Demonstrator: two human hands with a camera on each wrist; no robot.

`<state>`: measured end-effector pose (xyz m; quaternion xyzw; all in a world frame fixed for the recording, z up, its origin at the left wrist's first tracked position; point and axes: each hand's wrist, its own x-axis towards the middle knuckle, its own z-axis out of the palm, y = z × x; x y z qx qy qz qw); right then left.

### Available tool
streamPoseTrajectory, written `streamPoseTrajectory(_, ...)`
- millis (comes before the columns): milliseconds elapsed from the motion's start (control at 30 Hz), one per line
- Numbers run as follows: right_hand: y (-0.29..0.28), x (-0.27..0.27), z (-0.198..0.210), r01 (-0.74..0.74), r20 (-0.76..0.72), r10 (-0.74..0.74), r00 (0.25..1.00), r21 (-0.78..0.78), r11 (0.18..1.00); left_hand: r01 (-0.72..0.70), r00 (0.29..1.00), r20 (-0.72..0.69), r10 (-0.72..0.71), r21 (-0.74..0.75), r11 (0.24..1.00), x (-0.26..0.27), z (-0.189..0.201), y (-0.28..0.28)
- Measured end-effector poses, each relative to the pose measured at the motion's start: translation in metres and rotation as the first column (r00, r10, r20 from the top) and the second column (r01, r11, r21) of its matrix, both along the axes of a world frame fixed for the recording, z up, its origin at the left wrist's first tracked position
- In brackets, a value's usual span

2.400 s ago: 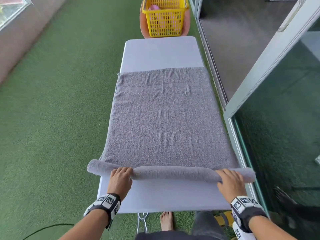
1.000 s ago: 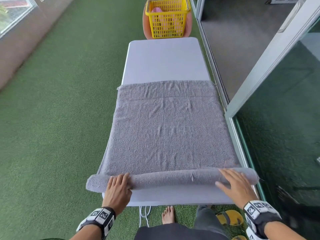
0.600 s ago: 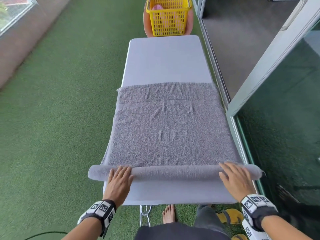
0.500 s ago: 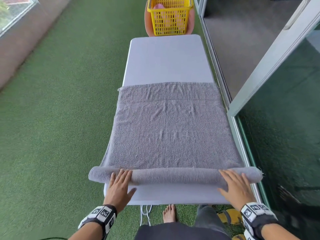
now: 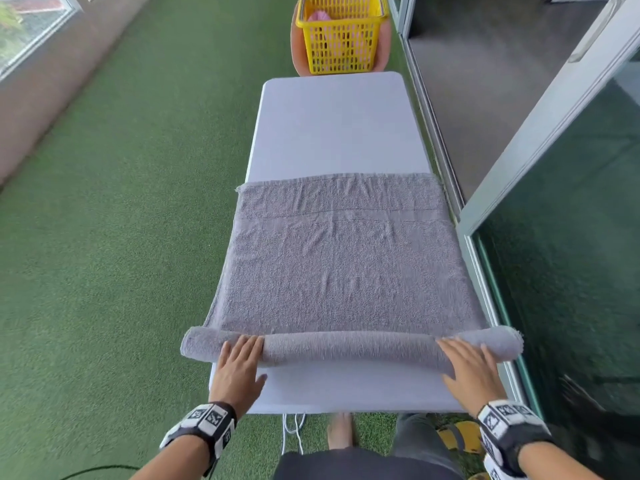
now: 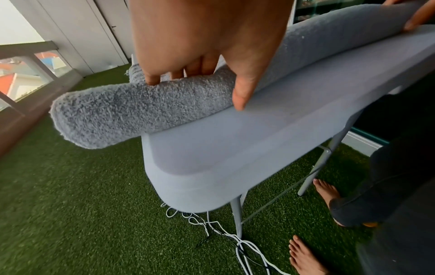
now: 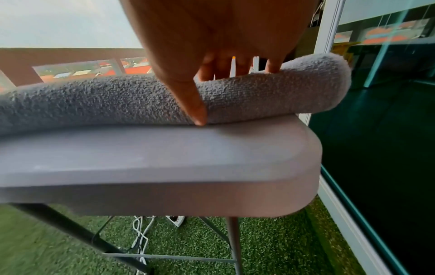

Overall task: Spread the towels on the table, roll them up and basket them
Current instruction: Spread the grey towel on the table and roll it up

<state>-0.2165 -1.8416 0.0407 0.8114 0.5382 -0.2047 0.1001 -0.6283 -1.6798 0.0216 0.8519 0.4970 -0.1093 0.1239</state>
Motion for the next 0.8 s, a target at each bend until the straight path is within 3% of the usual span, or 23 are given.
streamPoseTrajectory(200,0.024,0.008,0.021,0.035,0.012,-0.034,0.999,-0.04,0.999,0.015,0.997,0.074,-0.023,0.106,0.994,0.002,0.012,0.019)
streamPoseTrajectory(333,0.039,0.015,0.018,0.06,0.0,-0.061,0.998,0.077,0.995,-0.022,0.993,0.113,0.015,0.064,0.998,0.013,0.007,0.029)
streamPoseTrajectory(400,0.027,0.009,0.012,0.052,-0.044,-0.05,0.998,0.038,0.998,-0.021,0.995,0.096,0.022,-0.016,1.0,0.012,0.003,0.021)
streamPoseTrajectory(500,0.003,-0.002,0.008,-0.025,0.022,0.026,0.999,-0.048,0.999,0.05,0.999,0.005,-0.05,-0.028,0.998,0.003,0.0,0.007)
streamPoseTrajectory(633,0.01,0.005,0.015,-0.005,0.01,0.006,1.0,-0.058,0.998,0.097,0.991,0.091,-0.102,0.061,0.993,0.004,0.009,0.02)
streamPoseTrajectory(733,0.028,0.017,0.016,0.028,-0.012,-0.028,1.0,0.055,0.998,0.094,0.99,0.092,-0.104,0.104,0.99,0.012,0.02,0.043)
streamPoseTrajectory(800,0.033,0.02,0.014,0.054,-0.048,-0.048,0.998,0.123,0.991,0.023,0.996,0.088,-0.029,0.059,0.998,0.015,0.018,0.05)
